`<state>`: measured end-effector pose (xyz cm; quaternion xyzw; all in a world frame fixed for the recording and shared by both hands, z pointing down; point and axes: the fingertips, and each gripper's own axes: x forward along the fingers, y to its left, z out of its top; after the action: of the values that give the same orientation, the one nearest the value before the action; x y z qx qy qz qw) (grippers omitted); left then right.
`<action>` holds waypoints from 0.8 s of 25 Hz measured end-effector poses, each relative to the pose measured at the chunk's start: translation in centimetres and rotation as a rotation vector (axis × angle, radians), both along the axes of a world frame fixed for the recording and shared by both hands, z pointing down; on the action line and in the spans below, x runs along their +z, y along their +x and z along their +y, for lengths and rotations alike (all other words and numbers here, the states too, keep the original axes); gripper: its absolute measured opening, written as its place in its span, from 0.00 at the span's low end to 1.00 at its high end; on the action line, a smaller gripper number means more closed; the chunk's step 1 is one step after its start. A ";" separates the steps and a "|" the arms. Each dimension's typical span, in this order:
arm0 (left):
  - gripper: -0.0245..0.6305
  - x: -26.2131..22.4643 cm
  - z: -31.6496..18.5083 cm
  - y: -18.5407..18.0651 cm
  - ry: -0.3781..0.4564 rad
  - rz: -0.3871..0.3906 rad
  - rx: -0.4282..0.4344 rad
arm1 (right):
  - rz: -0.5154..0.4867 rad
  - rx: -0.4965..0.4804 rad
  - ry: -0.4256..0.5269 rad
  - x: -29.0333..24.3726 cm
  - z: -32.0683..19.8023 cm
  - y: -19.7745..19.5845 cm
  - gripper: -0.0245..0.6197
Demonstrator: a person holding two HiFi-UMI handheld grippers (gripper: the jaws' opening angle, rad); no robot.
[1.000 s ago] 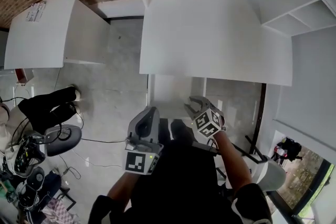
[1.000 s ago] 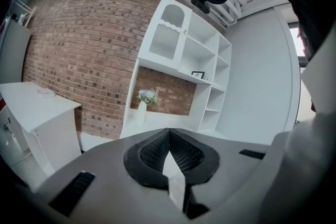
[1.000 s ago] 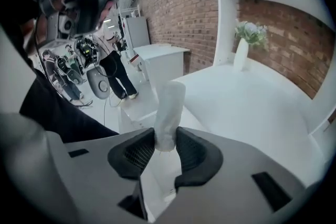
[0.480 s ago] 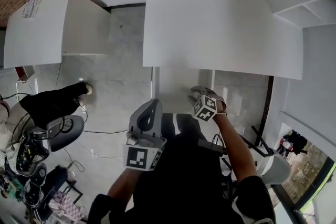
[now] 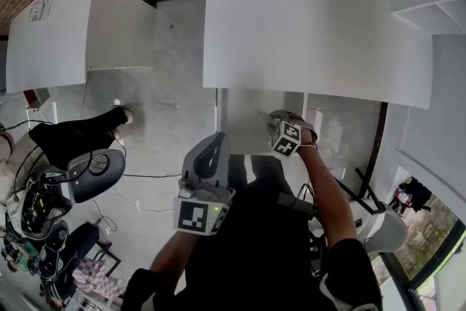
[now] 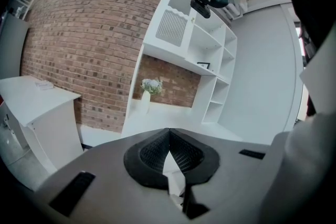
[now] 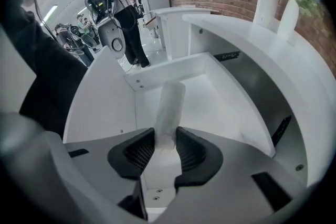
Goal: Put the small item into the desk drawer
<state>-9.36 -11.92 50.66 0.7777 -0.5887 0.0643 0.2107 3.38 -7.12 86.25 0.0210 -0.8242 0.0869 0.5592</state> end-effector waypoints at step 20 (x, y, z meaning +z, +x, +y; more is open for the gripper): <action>0.07 1.8 -2.0 1.3 -0.061 0.049 -0.012 | 0.116 -0.052 -0.083 6.8 0.5 0.8 0.26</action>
<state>-8.08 -13.89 52.50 0.7688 -0.5857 0.0621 0.2491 4.18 -6.66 93.08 -0.0189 -0.7864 0.1051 0.6085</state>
